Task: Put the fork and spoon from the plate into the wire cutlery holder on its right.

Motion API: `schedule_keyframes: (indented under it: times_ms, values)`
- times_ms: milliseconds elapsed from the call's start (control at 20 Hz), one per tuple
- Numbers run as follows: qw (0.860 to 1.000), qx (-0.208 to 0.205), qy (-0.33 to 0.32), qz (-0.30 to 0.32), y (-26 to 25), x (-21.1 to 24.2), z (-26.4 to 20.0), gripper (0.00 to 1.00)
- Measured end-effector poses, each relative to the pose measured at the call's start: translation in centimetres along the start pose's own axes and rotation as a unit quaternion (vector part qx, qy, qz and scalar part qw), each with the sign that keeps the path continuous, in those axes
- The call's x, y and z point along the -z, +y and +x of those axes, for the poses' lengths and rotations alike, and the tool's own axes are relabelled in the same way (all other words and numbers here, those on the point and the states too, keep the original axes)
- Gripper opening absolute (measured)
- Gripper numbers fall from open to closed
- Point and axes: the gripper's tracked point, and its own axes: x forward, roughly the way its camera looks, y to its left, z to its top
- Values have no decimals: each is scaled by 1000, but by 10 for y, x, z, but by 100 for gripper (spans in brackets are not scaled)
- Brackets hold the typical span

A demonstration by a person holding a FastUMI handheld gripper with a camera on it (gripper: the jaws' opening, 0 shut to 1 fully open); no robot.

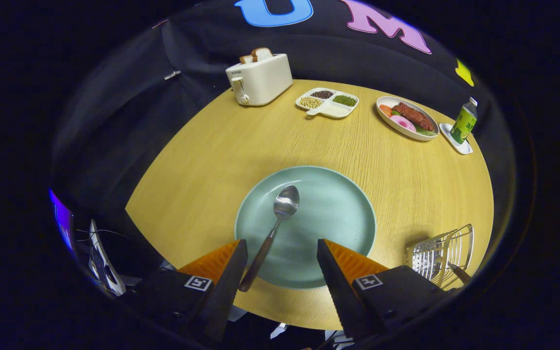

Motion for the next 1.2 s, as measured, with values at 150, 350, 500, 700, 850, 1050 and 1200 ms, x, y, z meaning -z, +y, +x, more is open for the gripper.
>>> schedule_keyframes:
  times_ms: [150, 350, 500, 700, 850, 1050, 1200]
  values:
    - [999, 17, 23, 14, 0, 5, 20, 77]
    - [998, 25, 51, 19, 8, 10, 40, 77]
    - [996, 50, 68, 16, 1, 22, 52, 60]
    - [996, 59, 60, 7, -4, 16, 53, 13]
    - [997, 52, 58, 2, -7, 17, 49, 8]
    - [999, 17, 42, 9, -10, 5, 22, 8]
    - [999, 6, 38, 8, -32, 0, -9, 8]
